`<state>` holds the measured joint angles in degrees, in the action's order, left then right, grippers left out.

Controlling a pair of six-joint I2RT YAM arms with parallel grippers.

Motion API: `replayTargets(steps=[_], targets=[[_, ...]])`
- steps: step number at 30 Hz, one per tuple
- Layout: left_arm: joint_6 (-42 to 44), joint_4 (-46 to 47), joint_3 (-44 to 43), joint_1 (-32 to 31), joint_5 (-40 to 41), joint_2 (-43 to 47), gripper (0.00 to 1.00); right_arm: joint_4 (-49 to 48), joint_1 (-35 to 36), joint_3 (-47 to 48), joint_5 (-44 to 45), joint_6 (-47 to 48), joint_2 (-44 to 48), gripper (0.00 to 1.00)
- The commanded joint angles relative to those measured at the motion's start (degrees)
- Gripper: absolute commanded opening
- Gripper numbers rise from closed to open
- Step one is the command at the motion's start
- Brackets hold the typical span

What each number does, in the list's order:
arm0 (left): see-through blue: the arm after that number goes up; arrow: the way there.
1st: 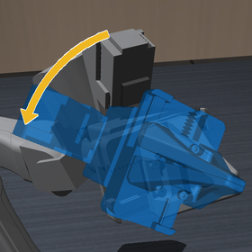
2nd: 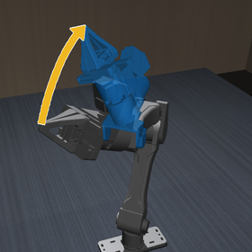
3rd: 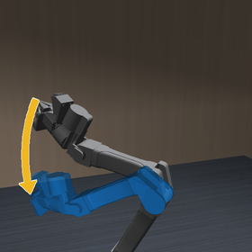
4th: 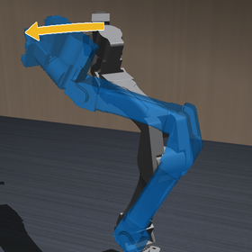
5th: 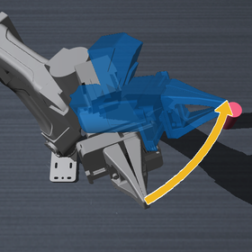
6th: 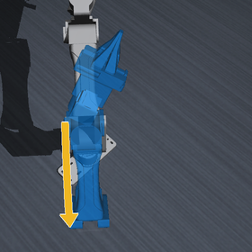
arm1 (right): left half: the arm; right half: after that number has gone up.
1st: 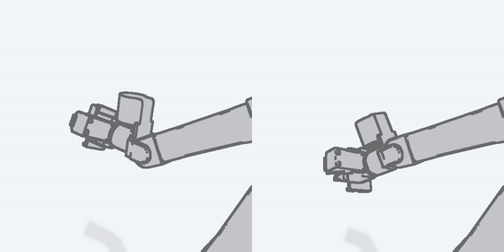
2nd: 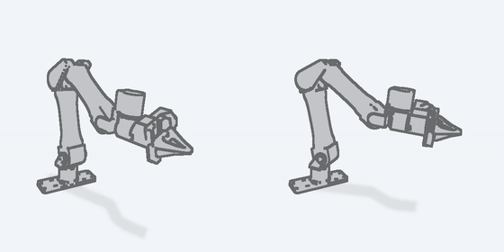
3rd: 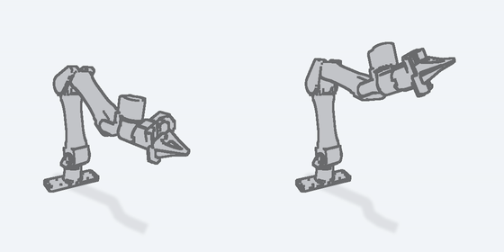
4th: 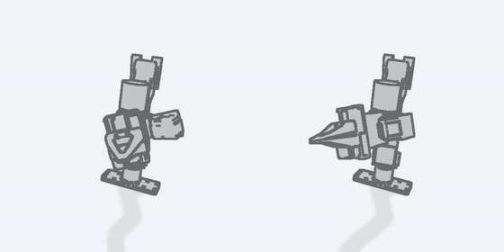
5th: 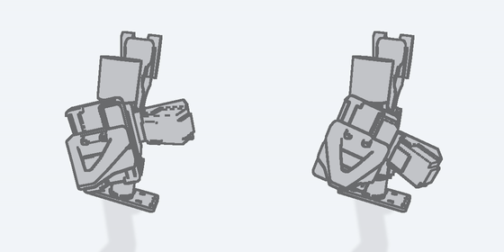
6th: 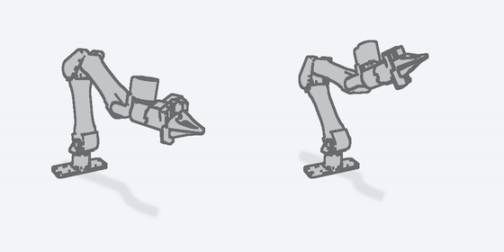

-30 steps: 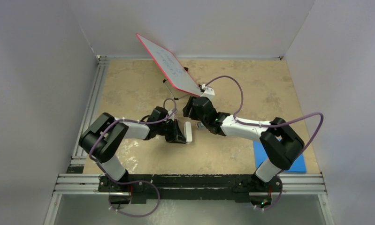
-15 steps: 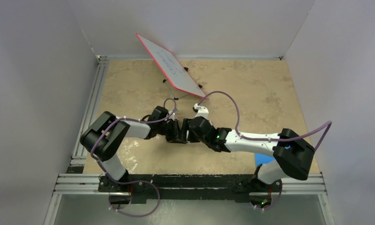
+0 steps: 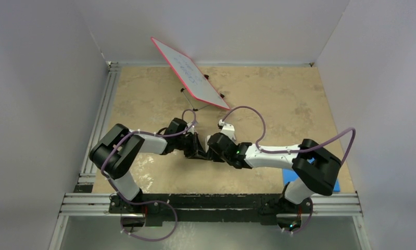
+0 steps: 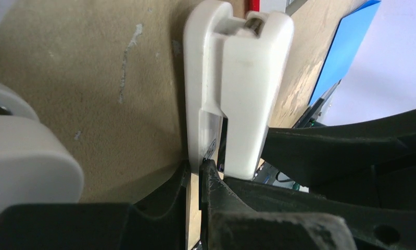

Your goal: Load the staples into the stapler

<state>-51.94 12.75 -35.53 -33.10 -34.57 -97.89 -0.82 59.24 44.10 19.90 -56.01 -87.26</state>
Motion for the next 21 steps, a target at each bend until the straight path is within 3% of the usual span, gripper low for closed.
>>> replayTargets(steps=[1, 4, 7, 9, 15, 21], targets=[[1.93, -3.95, 1.43, -1.06, 4.95, -2.92, 0.00, 2.82, 0.21, -0.12, 0.21, -3.37, -2.14, 0.47], [2.06, -3.93, 1.68, -1.08, 5.04, -2.87, 0.00, 3.34, 0.26, -0.75, 0.49, -4.63, -1.06, 0.47], [2.25, -3.96, 1.94, -1.09, 5.12, -2.76, 0.00, 3.64, 0.19, -0.36, 0.35, -4.41, 1.57, 0.28], [2.64, -4.15, 2.04, -1.07, 5.18, -2.70, 0.00, 5.12, 0.17, 1.54, 1.71, -4.21, 3.08, 0.22], [4.42, -5.03, 1.73, -1.09, 5.47, -3.52, 0.00, 13.60, -1.28, 9.24, 6.85, -3.10, 5.13, 0.20], [4.78, -5.32, 1.45, -1.08, 5.65, -4.30, 0.00, 15.04, -5.79, 13.37, 11.51, 0.84, 5.07, 0.23]])
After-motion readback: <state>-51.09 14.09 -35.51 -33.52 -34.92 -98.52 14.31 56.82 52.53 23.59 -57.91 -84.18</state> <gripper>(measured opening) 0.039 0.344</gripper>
